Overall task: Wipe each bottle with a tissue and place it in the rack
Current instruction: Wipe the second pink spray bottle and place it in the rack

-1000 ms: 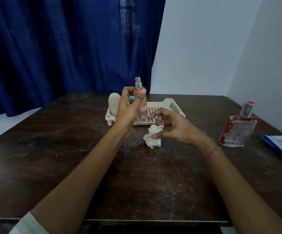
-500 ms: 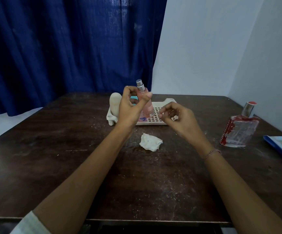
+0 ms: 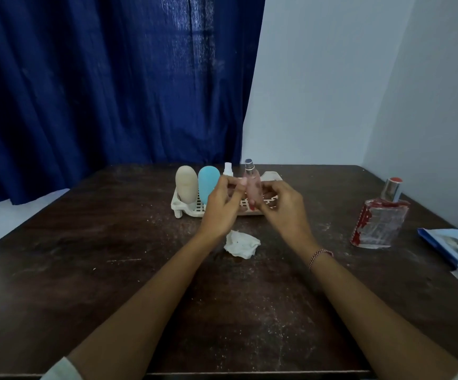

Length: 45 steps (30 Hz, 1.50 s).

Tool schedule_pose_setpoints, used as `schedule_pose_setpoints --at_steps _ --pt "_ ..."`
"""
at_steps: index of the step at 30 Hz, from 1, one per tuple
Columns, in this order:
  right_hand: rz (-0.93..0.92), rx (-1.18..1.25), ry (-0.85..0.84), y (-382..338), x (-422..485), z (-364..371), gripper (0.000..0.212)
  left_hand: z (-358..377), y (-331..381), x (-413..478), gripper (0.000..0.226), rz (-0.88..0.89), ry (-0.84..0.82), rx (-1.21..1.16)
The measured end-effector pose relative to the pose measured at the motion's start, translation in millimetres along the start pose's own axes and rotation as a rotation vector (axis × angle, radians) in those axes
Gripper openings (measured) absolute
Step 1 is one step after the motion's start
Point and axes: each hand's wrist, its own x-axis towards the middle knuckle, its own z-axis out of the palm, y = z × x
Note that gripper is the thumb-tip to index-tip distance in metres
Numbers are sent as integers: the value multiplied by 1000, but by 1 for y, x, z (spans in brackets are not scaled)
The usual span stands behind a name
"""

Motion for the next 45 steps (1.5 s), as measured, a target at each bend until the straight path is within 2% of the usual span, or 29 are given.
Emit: schedule_pose_setpoints --at_steps 3,10,13,16,23,27,36,42,45 --pt "32 -6 -52 0 10 1 31 2 -6 -2 28 27 -23 138" --pt "133 59 -215 6 26 12 43 3 -9 -1 32 17 -31 257" --pt "201 165 -186 13 19 20 52 4 -12 0 34 7 -59 329" --pt "246 237 -153 20 17 27 48 5 -16 1 39 5 -89 390" --pt "202 154 -150 26 20 36 29 6 -17 2 35 -59 -116 414" --pt "204 131 -166 29 20 37 31 7 -17 1 31 -62 -138 422" --pt "241 101 -234 29 21 37 31 6 -12 0 39 -41 -181 540" --pt "265 55 -225 28 19 36 36 -1 -6 1 35 0 -182 636" --pt "291 41 -161 27 16 29 33 -1 -1 1 35 -12 -155 627"
